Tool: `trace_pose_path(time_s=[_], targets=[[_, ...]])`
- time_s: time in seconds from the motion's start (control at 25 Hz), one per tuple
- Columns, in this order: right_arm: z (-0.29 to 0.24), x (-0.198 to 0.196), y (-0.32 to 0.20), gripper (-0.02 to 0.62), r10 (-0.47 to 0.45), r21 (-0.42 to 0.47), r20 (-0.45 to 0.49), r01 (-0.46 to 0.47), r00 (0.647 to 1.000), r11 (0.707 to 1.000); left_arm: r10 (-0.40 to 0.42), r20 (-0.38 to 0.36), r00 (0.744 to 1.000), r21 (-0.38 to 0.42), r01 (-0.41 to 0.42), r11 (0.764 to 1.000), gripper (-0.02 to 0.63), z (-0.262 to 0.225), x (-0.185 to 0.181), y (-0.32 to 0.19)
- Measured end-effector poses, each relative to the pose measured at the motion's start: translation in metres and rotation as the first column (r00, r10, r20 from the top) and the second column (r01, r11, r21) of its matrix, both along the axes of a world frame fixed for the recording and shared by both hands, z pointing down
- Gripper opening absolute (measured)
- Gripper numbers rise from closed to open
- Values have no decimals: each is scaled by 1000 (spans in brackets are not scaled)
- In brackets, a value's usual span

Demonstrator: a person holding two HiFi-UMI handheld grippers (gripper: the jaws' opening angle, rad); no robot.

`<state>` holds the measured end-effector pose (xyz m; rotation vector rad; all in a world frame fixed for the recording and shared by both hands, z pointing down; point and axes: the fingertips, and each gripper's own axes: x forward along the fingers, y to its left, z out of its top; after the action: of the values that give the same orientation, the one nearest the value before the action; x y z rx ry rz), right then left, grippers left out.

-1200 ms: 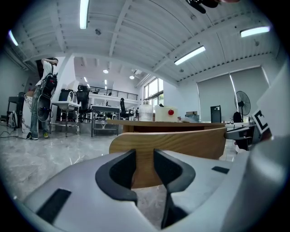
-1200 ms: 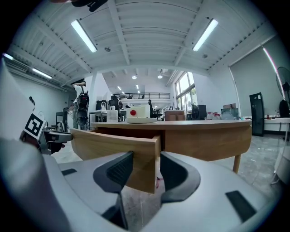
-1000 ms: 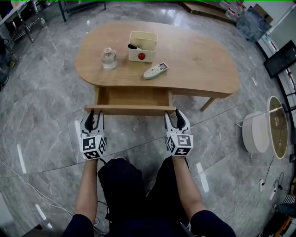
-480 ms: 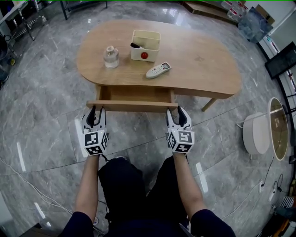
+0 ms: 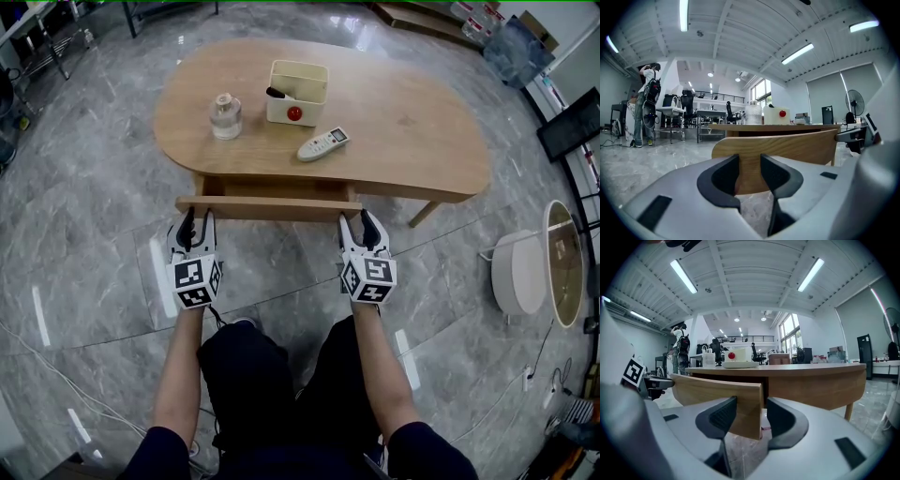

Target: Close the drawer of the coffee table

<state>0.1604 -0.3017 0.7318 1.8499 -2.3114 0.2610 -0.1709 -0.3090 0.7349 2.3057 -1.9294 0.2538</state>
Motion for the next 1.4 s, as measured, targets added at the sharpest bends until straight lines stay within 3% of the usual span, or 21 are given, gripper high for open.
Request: trace_pose_path(time_s=[0.8, 1.4], targets=[[3, 1, -36, 204, 15, -16, 46, -15, 999, 1000, 47, 21, 999, -35, -46, 998, 153, 1, 3, -34], [1, 1, -59, 198, 26, -14, 22, -25, 999, 1000, 50, 6, 999, -27, -49, 998, 153, -1, 3, -57]])
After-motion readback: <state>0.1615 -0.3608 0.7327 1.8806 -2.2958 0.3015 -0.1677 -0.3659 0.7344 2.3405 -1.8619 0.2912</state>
